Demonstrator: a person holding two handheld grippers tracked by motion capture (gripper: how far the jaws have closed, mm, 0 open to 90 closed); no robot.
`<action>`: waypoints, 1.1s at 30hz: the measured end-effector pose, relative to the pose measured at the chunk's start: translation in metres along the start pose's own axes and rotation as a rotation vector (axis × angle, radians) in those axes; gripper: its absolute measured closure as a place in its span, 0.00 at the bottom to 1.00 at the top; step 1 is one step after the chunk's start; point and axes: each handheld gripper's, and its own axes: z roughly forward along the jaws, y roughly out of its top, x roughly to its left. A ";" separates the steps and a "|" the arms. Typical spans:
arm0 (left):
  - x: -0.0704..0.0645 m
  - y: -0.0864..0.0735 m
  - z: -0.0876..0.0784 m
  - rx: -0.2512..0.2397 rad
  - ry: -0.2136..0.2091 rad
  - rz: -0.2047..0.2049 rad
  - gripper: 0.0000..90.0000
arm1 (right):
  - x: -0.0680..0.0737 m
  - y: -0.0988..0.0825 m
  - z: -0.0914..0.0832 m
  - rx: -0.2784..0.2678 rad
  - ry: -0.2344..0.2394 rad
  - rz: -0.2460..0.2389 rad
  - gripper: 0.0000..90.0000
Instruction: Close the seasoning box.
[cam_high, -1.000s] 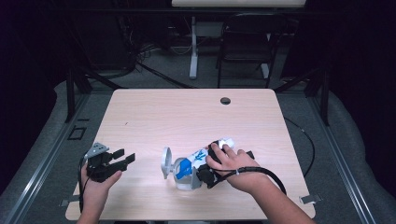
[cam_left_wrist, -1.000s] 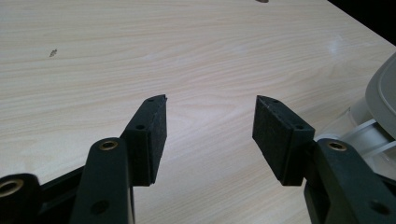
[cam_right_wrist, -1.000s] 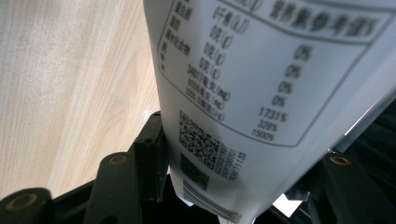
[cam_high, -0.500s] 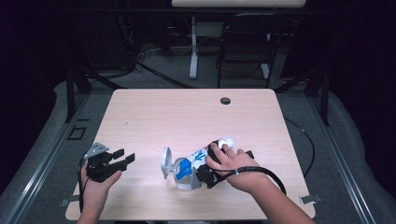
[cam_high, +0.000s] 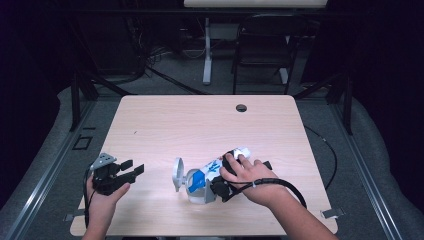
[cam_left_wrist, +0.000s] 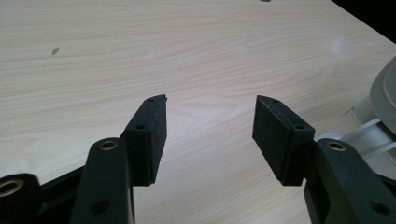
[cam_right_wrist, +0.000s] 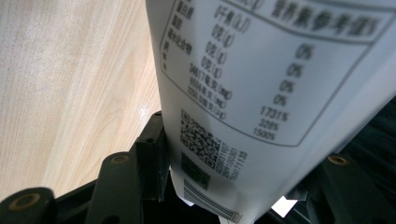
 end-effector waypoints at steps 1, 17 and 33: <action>0.000 0.000 0.000 0.000 0.000 0.000 0.50 | 0.000 0.000 0.000 0.000 -0.001 0.000 0.52; 0.001 -0.001 0.000 0.002 0.002 -0.003 0.50 | 0.000 0.000 0.000 -0.002 -0.011 -0.006 0.53; 0.002 -0.001 0.001 0.001 0.002 -0.005 0.50 | 0.000 0.000 0.000 -0.002 -0.013 -0.018 0.53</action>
